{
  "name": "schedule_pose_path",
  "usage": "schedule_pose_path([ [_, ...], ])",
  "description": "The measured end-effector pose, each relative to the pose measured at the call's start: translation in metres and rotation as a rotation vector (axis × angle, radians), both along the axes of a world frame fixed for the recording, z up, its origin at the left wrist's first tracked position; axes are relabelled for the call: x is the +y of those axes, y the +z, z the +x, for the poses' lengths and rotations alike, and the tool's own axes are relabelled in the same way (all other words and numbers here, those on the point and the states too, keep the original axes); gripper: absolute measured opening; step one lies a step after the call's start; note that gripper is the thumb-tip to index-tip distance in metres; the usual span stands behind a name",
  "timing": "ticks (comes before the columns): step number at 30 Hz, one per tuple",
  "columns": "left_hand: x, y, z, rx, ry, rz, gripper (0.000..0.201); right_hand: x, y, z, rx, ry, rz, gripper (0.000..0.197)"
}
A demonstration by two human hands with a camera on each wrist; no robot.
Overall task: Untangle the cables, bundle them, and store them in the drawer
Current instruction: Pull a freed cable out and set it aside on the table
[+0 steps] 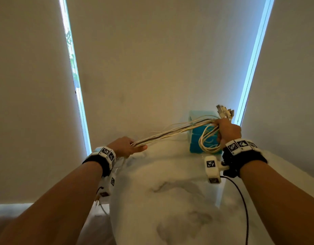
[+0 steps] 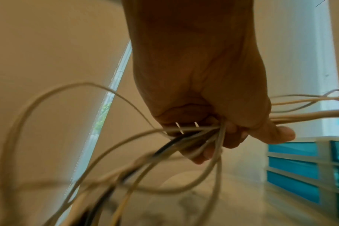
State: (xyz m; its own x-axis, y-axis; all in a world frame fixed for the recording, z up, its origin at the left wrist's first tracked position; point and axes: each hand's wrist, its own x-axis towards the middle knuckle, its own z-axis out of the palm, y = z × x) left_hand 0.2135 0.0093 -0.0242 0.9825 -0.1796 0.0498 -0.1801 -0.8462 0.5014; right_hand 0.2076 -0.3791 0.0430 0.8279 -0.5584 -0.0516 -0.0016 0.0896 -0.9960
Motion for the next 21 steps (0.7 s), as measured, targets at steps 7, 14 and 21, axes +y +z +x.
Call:
schedule_pose_path([
  [7,0.091,-0.012,0.013,-0.167,0.189,0.181,0.064,-0.01,-0.012,-0.005,-0.023,-0.114,0.032,0.03],
  [14,0.166,-0.004,0.043,-0.152,0.55,0.517,0.064,-0.041,-0.01,-0.016,-0.072,-0.102,0.024,0.037],
  [21,0.121,-0.012,0.049,0.27,0.366,0.812,0.165,-0.038,-0.034,-0.033,0.155,0.444,-0.324,0.051],
])
